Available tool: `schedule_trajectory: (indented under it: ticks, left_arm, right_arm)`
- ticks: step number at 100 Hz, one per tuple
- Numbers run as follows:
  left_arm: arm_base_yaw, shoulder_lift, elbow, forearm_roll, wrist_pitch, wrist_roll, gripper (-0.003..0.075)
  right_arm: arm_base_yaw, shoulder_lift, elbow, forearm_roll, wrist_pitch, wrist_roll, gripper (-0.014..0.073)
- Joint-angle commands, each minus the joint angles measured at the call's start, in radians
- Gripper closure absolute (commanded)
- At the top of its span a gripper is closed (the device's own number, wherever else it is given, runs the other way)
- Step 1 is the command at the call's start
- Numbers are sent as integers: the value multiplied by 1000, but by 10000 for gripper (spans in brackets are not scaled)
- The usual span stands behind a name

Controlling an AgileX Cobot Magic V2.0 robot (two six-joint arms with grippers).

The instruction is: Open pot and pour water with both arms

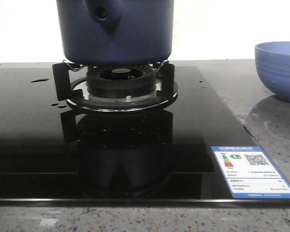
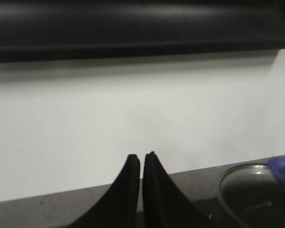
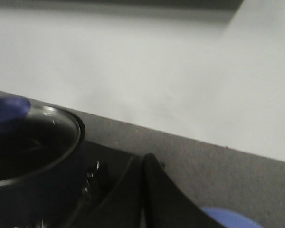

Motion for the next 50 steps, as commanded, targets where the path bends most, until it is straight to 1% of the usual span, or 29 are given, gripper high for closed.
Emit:
schedule_trajectory:
  ticks: [1,12,21,35,50]
  left_arm:
    - [2,-119,101,-34,-109,11,739]
    - [2,-244,246,-69,-109,11,739]
    - [2,-335,323,-95,-107,11,739]
    - [2,-427,399,-142,-107,11,739]
    - [2,-452,418,-171,-101,8,739]
  right_arm:
    - [18,-117,130,29,-127,-20,639]
    - [29,-264,308,52,-170,-20,639]
    - [29,-366,400,77,-201,-20,639]
    - [29,-462,464,79,-218,-20,639]
    - [29,-483,474,80,-210,-20,639]
